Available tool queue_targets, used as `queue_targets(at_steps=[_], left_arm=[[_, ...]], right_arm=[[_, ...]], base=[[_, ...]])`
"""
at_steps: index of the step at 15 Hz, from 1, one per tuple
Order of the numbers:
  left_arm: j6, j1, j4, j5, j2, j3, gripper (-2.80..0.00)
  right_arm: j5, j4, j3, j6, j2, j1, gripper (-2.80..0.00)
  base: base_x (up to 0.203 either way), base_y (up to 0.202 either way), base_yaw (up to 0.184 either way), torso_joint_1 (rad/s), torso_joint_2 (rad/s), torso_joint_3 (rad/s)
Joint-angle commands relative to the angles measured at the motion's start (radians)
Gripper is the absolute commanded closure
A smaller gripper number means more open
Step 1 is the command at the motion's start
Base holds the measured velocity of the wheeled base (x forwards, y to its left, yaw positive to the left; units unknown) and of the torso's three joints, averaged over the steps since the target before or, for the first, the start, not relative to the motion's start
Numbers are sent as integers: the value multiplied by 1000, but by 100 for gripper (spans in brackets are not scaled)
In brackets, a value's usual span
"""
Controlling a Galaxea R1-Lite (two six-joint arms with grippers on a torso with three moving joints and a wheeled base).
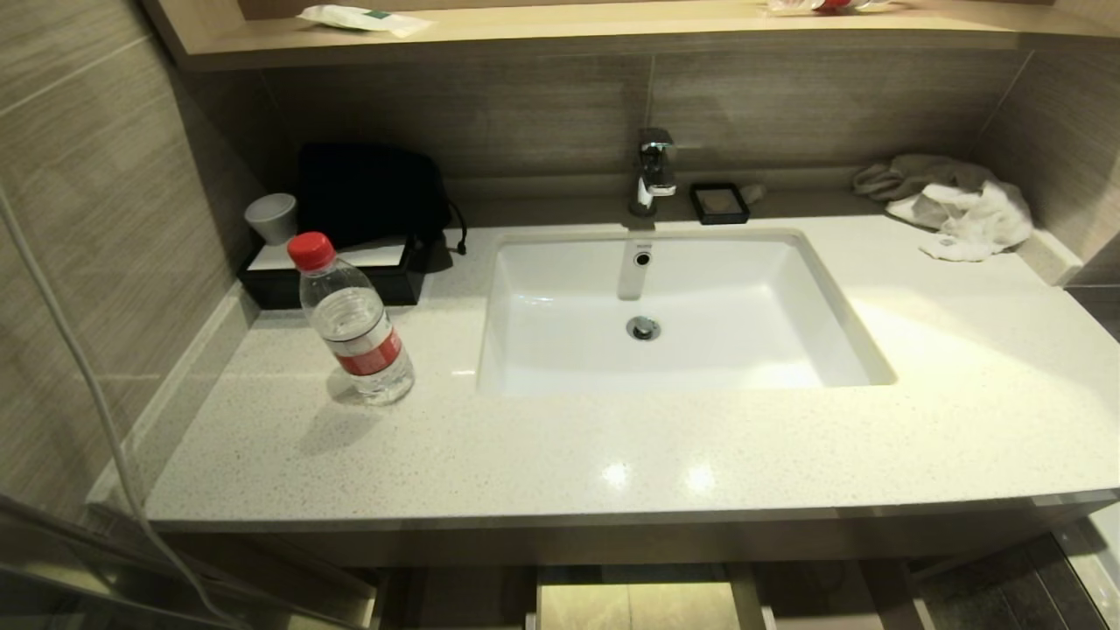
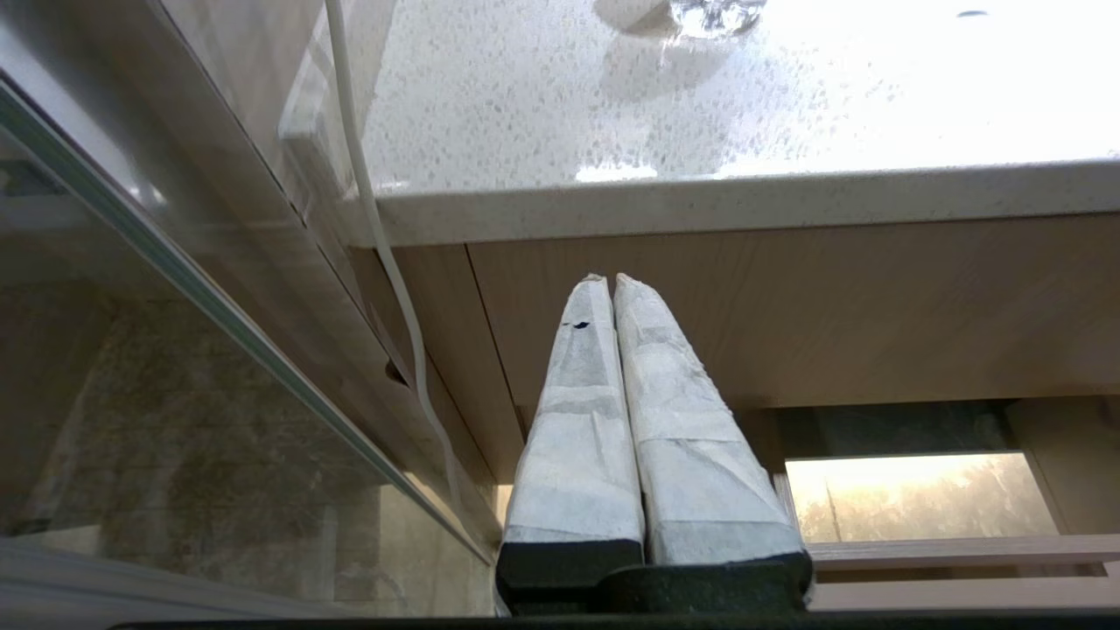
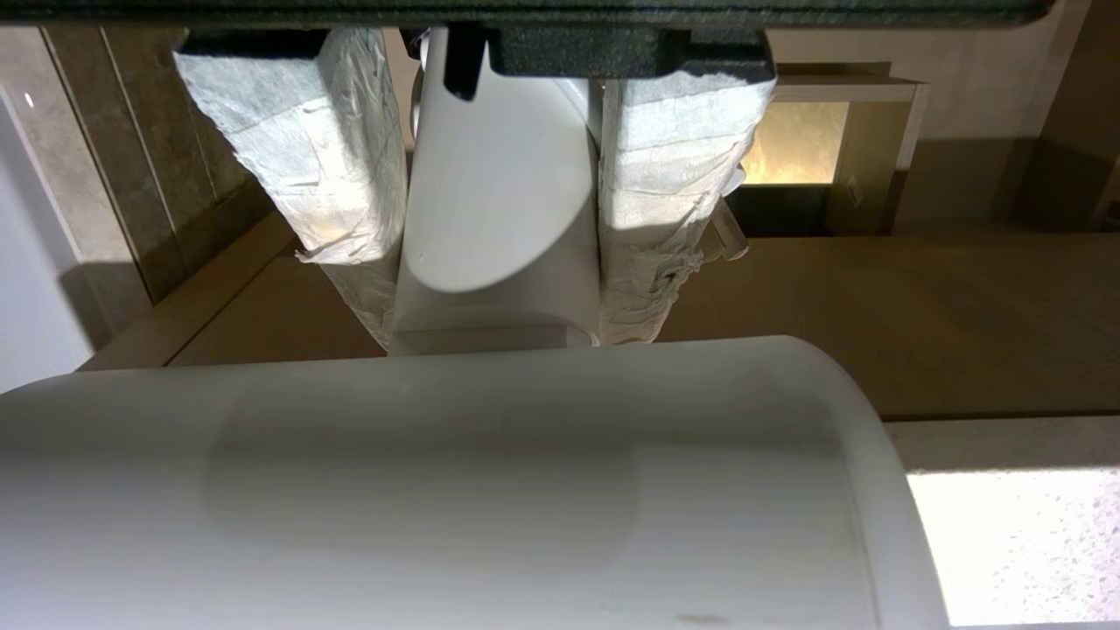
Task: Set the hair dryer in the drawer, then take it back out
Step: Put it into the drawer
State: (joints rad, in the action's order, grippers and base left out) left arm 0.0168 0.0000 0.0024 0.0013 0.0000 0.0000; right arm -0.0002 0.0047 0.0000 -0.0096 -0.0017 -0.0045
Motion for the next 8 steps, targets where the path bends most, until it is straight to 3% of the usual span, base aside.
queue_targets(at_steps=[1, 4, 8], left_arm=[[0, 0, 1, 0, 0, 0, 0], [0, 0, 1, 0, 0, 0, 0], [0, 0, 1, 0, 0, 0, 0]], right_arm=[[0, -2, 1, 2, 2, 0, 0], [0, 1, 2, -3, 2, 0, 0], [0, 1, 2, 1, 2, 0, 0]], base=[[0, 0, 0, -124, 347, 214], [0, 0, 0, -118, 357, 216], [0, 0, 0, -8, 24, 15]])
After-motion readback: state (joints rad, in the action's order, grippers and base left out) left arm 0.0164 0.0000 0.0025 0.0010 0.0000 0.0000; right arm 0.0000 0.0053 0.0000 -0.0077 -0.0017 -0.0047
